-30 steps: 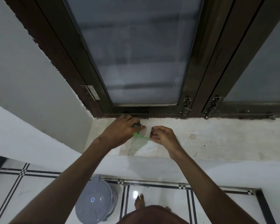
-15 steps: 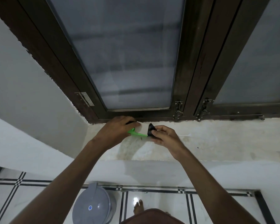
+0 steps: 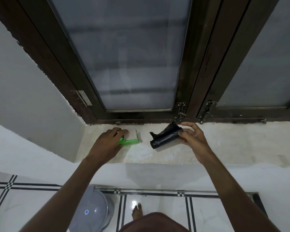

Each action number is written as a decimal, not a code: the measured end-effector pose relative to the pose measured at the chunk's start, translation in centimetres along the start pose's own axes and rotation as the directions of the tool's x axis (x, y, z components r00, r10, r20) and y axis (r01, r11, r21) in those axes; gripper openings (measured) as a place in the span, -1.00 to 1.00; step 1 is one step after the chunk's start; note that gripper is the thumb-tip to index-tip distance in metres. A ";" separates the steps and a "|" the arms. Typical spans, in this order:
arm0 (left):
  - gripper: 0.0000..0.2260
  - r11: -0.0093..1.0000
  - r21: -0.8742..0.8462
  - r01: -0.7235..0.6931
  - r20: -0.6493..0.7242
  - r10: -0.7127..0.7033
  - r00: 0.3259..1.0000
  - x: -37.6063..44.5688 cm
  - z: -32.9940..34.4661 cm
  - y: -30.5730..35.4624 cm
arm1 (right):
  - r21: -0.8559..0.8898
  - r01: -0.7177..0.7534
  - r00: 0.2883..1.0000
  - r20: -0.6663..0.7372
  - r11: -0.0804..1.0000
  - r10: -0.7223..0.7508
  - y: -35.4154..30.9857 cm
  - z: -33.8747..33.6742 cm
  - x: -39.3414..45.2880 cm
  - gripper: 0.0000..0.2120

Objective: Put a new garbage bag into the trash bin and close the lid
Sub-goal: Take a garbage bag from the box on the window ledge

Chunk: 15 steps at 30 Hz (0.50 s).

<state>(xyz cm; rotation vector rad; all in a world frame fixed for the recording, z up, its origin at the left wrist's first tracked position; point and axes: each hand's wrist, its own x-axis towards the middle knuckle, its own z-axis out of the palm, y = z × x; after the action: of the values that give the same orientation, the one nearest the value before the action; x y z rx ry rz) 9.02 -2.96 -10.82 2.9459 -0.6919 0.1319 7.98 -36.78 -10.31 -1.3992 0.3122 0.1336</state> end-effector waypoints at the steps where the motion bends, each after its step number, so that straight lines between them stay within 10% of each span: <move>1: -0.49 1.000 0.006 -0.014 -0.013 0.014 1.000 0.0 -0.1 0.2 | 0.000 -0.001 1.000 0.026 1.000 0.001 -0.2 -0.2 -0.1 -0.70; 7: -0.45 0.987 -0.150 -0.060 -0.182 0.032 0.983 1.5 -3.3 5.6 | -0.034 0.008 0.980 0.199 0.999 -0.001 -1.2 -0.1 -0.4 -0.63; 12: -0.37 0.856 -0.475 0.203 0.178 -0.133 0.975 3.8 -4.3 12.7 | -0.007 0.026 0.976 0.216 1.000 -0.024 -1.8 1.1 -0.7 -0.65; 15: -0.73 0.645 -0.686 0.335 0.263 -0.209 0.942 4.9 -3.0 14.0 | 0.058 0.013 0.990 0.142 0.998 -0.021 -2.0 1.6 -1.0 -0.67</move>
<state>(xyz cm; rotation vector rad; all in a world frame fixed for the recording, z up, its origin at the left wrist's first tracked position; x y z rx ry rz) 6.98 -17.21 -6.08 2.2373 -0.2037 -0.3425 7.79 -35.46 -7.86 -1.3276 0.1844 0.2082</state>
